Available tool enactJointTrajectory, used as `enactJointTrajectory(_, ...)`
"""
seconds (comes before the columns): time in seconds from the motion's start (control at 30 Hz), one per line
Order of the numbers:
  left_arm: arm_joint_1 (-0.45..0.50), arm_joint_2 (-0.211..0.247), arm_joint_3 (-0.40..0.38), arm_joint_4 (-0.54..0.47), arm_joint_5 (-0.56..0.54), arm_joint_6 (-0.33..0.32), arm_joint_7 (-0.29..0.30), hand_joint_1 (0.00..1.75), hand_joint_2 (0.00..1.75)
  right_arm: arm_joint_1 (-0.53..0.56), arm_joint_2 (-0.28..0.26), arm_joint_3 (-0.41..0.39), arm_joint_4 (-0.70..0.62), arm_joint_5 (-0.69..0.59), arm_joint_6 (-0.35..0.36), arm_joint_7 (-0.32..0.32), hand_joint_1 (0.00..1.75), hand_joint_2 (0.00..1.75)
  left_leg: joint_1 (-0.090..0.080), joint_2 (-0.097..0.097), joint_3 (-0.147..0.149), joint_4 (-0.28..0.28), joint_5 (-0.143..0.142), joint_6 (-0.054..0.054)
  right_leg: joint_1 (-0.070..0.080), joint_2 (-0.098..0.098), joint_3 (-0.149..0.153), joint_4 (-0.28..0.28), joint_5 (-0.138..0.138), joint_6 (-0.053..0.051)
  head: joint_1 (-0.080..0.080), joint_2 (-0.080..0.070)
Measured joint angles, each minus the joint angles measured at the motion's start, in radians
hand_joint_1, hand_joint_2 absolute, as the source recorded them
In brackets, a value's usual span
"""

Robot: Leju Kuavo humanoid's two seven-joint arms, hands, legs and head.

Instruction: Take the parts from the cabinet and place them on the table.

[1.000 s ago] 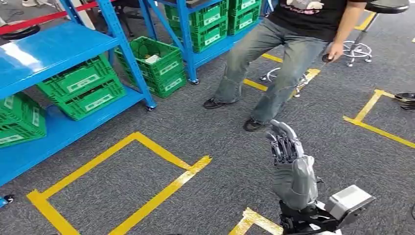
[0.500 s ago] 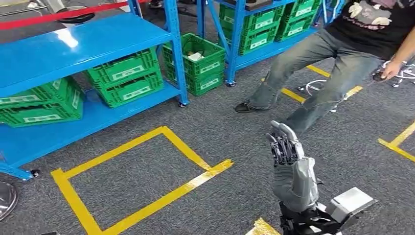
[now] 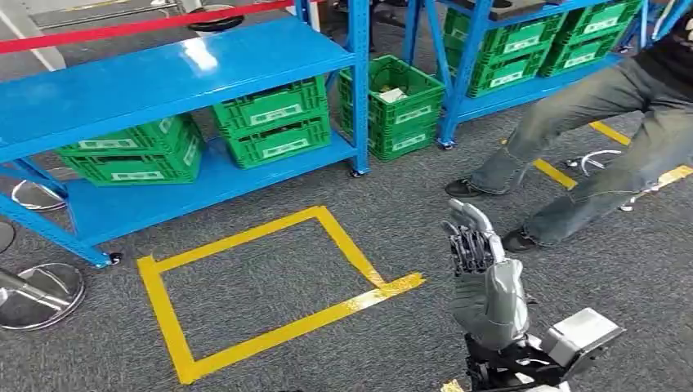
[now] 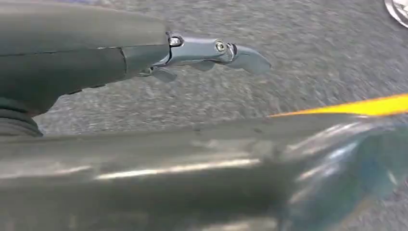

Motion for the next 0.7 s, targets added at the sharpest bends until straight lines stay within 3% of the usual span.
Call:
enactJointTrajectory(0.07,0.002,0.000,0.002,-0.001,0.000,0.000,0.000,0.00,0.00,-0.001,0.000,0.000,0.000,0.000,0.000,0.000,0.00,0.00,-0.001,0.017,0.084,-0.164,0.091,0.006,0.000,-0.024,0.012,0.000,-0.007,0.003,0.000,0.000)
enactJointTrajectory(0.1,0.001,0.000,0.002,-0.001,0.000,-0.001,0.000,0.00,0.00,-0.002,0.000,0.000,0.000,0.000,0.000,0.000,0.00,0.00,-0.004,0.054,0.132,-0.257,0.124,0.013,0.001,-0.036,0.019,0.000,-0.012,0.007,0.000,0.000)
enactJointTrajectory(0.13,-0.002,0.000,0.003,-0.002,-0.001,-0.003,0.001,0.00,0.00,-0.001,0.000,0.000,0.000,0.000,0.000,0.000,0.00,0.00,-0.020,0.094,0.147,-0.281,0.099,0.017,0.009,-0.045,0.015,0.000,-0.017,0.014,0.000,0.000)
enactJointTrajectory(0.17,-0.005,-0.001,0.003,-0.005,-0.001,-0.004,0.001,0.00,0.00,-0.002,0.000,0.000,-0.001,0.000,0.001,0.001,0.00,0.00,-0.016,0.086,0.145,-0.285,0.102,0.027,0.011,-0.053,0.013,0.001,-0.020,0.019,0.000,0.000)
enactJointTrajectory(0.27,0.003,-0.004,0.008,-0.006,-0.002,-0.004,0.002,0.00,0.00,-0.007,0.000,0.002,-0.001,-0.001,0.004,0.002,0.00,0.00,-0.017,0.052,0.142,-0.294,0.105,0.042,0.013,-0.086,0.034,-0.007,-0.024,0.031,0.001,0.000)
enactJointTrajectory(0.3,0.004,-0.006,0.008,-0.007,-0.003,-0.004,0.002,0.00,0.00,-0.009,0.000,0.002,-0.002,-0.001,0.004,0.002,0.00,0.00,-0.009,0.043,0.147,-0.301,0.111,0.049,0.007,-0.048,0.025,0.001,-0.036,0.039,0.003,0.000)
enactJointTrajectory(0.33,0.003,-0.005,0.010,-0.010,-0.003,-0.004,0.003,0.00,0.00,-0.010,0.000,0.002,-0.002,0.000,0.004,0.000,0.00,0.00,-0.007,0.035,0.147,-0.302,0.112,0.054,0.004,0.009,0.010,0.038,-0.059,0.041,0.010,0.000)
enactJointTrajectory(0.37,0.000,-0.005,0.011,-0.012,-0.003,-0.004,0.002,0.00,0.00,-0.009,0.000,0.001,-0.002,-0.001,0.004,0.000,0.00,0.00,-0.006,0.023,0.145,-0.302,0.113,0.058,0.003,0.040,-0.030,0.119,-0.101,0.043,0.013,0.000)
enactJointTrajectory(0.43,-0.002,-0.008,0.012,-0.012,-0.004,-0.006,0.003,0.00,0.00,-0.003,0.000,0.001,-0.002,-0.002,0.004,0.003,0.00,0.00,-0.006,-0.005,0.143,-0.301,0.112,0.060,0.003,0.053,-0.125,0.294,-0.163,0.048,0.015,0.000)
enactJointTrajectory(0.47,-0.002,-0.008,0.013,-0.012,-0.004,-0.006,0.003,0.00,0.00,-0.002,0.000,0.002,-0.001,-0.002,0.004,0.003,0.00,0.00,-0.006,-0.019,0.144,-0.301,0.112,0.060,0.003,0.053,-0.151,0.330,-0.160,0.048,0.015,0.000)
enactJointTrajectory(0.5,-0.002,-0.009,0.014,-0.013,-0.004,-0.006,0.003,0.00,0.00,-0.003,0.000,0.002,-0.001,-0.002,0.004,0.003,0.00,0.00,-0.005,-0.033,0.145,-0.301,0.112,0.060,0.003,0.053,-0.154,0.317,-0.133,0.048,0.014,0.000)
enactJointTrajectory(0.53,-0.002,-0.009,0.014,-0.013,-0.005,-0.006,0.003,0.00,0.00,-0.003,0.000,0.002,-0.001,-0.002,0.004,0.003,0.00,0.00,-0.005,-0.047,0.147,-0.300,0.112,0.059,0.002,0.055,-0.136,0.262,-0.088,0.047,0.015,0.000)
enactJointTrajectory(0.57,-0.002,-0.010,0.014,-0.013,-0.008,-0.006,0.003,0.00,0.00,-0.003,0.000,0.001,-0.001,-0.002,0.004,0.003,0.00,0.00,-0.004,-0.065,0.150,-0.299,0.110,0.056,0.001,0.064,-0.097,0.165,-0.028,0.045,0.014,0.000)
enactJointTrajectory(0.6,-0.002,-0.011,0.015,-0.013,-0.010,-0.007,0.003,0.00,0.00,-0.003,0.000,0.001,-0.001,-0.002,0.004,0.003,0.00,0.00,-0.002,-0.078,0.151,-0.295,0.108,0.052,-0.003,0.094,-0.057,0.070,0.020,0.044,0.015,0.000)
enactJointTrajectory(0.63,-0.003,-0.011,0.016,-0.014,-0.010,-0.007,0.005,0.00,0.00,-0.003,0.000,0.001,-0.001,-0.002,0.004,0.003,0.00,0.00,-0.006,-0.089,0.147,-0.291,0.106,0.046,-0.007,0.148,-0.040,0.030,0.010,0.042,0.014,0.000)
enactJointTrajectory(0.7,-0.004,-0.012,0.016,-0.015,-0.011,-0.007,0.005,0.00,0.00,0.000,0.000,0.002,-0.002,-0.002,0.004,0.005,0.00,0.00,-0.003,-0.112,0.134,-0.286,0.109,0.033,-0.005,0.134,-0.027,0.017,0.009,0.035,0.014,0.000)
